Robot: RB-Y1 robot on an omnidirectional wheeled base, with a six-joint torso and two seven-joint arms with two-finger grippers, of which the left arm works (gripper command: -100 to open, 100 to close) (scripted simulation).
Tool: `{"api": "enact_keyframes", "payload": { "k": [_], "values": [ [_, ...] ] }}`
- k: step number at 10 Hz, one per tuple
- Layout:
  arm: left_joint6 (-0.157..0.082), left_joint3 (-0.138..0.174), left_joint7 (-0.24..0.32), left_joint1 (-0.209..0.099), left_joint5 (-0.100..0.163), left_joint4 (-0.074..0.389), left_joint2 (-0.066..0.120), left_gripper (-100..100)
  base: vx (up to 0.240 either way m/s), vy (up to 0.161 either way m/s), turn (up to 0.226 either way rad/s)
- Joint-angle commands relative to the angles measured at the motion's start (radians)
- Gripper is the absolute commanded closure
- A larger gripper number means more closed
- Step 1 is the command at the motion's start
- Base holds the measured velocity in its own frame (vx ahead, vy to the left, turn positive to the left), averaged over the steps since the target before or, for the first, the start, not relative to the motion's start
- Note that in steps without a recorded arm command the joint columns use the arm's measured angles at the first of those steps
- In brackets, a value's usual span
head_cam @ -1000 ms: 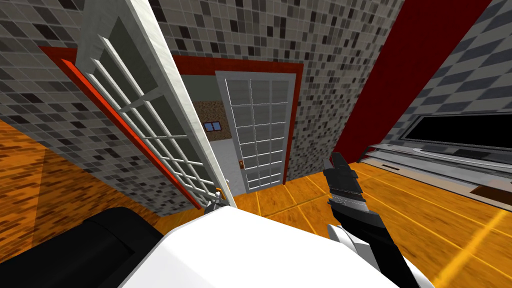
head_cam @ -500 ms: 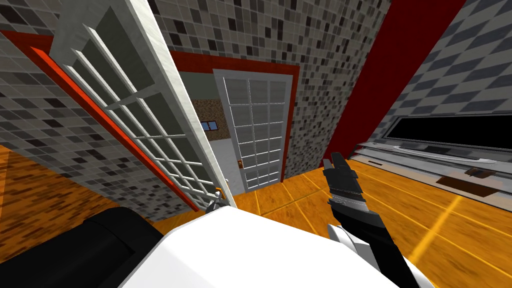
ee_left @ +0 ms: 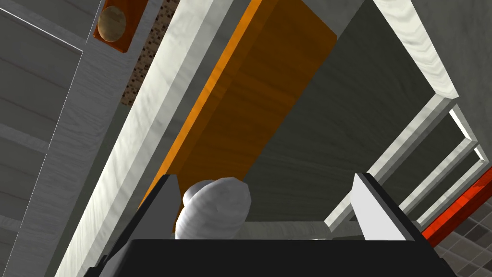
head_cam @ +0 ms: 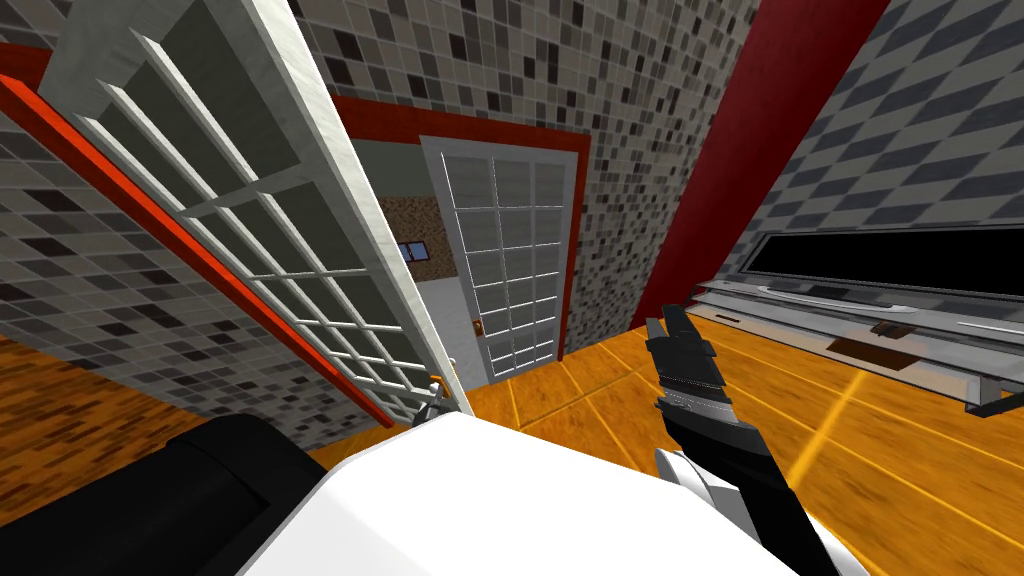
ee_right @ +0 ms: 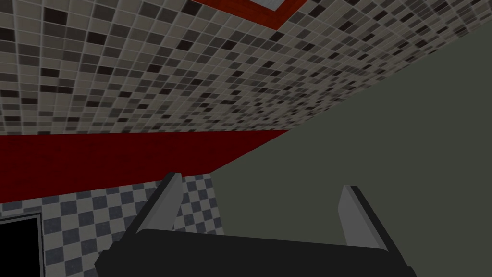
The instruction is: Pull the door open
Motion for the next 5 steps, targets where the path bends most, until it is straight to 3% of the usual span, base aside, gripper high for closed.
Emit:
{"api": "enact_keyframes", "payload": {
  "k": [1,5],
  "values": [
    [0.000,0.021,0.046,0.002,0.012,0.021,0.020,100,-0.034,0.014,-0.072],
    [-0.002,0.021,0.123,0.000,0.017,0.022,0.024,100,-0.041,0.020,-0.073]
  ]
}}
